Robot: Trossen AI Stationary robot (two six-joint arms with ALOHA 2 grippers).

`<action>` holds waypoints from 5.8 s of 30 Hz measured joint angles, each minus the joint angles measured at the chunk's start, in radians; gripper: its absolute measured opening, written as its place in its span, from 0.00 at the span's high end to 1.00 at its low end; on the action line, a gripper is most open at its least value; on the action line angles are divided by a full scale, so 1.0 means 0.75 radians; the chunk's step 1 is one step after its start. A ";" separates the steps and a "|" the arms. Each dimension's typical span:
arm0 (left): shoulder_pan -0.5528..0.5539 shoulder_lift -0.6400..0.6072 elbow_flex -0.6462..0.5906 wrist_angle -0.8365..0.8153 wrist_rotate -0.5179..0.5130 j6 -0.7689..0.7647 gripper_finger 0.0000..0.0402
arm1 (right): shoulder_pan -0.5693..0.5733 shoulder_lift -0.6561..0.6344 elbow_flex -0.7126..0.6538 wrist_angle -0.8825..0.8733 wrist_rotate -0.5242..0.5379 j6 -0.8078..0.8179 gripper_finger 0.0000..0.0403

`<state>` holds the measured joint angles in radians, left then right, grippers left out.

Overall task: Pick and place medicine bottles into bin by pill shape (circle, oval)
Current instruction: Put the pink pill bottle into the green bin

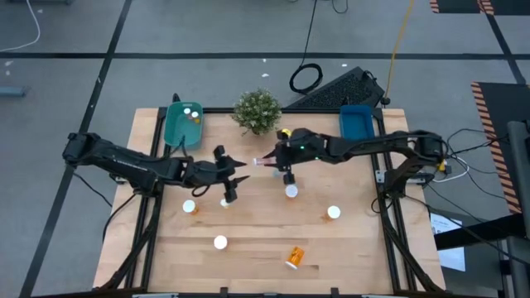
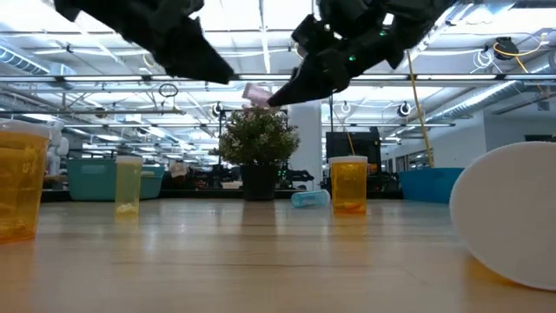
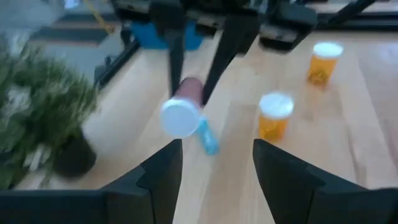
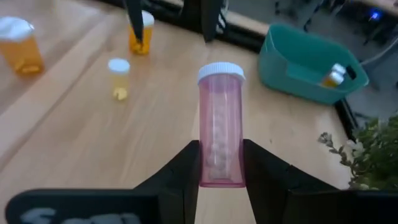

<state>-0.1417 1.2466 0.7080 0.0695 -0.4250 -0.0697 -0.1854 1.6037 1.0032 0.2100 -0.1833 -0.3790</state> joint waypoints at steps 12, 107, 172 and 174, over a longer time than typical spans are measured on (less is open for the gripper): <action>0.045 0.092 -0.002 0.272 -0.222 0.014 0.34 | -0.007 -0.082 -0.161 0.295 0.082 -0.011 0.75; 0.834 -0.543 -0.002 -0.797 0.087 -0.400 0.67 | 0.010 -0.234 -0.161 0.021 0.314 -0.245 0.23; 1.521 0.413 0.343 -1.172 0.141 -0.755 0.67 | -0.102 -0.553 -0.215 -0.312 0.236 -0.292 0.23; 1.521 0.413 0.343 -1.173 0.140 -0.753 0.67 | -0.102 -0.583 -0.250 -0.288 0.239 -0.307 0.23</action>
<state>0.9989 1.5562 0.9653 -0.8101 -0.3198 -0.6343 -0.2619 1.1661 0.8160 -0.0062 -0.0043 -0.6093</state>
